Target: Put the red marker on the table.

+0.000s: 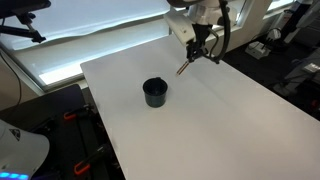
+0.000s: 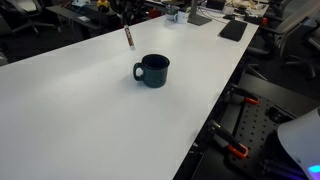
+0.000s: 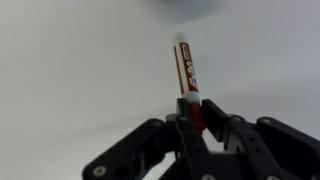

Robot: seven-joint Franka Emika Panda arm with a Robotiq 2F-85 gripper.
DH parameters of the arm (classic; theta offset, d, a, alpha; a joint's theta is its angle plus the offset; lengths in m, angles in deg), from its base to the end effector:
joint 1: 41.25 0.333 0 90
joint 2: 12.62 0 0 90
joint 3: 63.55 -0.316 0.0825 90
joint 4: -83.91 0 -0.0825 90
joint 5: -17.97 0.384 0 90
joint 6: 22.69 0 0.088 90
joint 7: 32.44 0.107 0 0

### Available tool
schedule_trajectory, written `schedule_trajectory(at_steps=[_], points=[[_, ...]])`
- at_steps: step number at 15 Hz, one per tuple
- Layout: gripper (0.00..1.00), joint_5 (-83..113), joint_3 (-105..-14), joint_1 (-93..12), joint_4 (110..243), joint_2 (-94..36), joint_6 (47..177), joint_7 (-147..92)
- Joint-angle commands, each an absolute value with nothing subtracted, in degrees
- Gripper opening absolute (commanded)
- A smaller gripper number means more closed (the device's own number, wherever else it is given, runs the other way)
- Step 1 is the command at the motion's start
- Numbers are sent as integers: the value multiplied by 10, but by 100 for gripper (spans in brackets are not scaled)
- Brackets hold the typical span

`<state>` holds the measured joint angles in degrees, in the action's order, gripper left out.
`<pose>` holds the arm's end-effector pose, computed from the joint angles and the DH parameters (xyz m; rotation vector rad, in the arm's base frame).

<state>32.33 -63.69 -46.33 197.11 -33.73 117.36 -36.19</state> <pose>0.6192 -0.0533 0.2912 -2.9583 0.3050 -0.1673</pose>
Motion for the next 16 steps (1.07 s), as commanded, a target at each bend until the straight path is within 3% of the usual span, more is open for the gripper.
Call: schedule_trajectory(at_steps=[1,13,14,15,16], points=[[5,369,-633,-483,1927,-386,1154,-310],[5,458,-622,-536,1850,-505,1077,-182],[47,458,-620,-536,1843,-512,1068,-177],[22,449,-618,-532,1868,-500,1097,-199],[28,450,-618,-533,1862,-506,1091,-195]])
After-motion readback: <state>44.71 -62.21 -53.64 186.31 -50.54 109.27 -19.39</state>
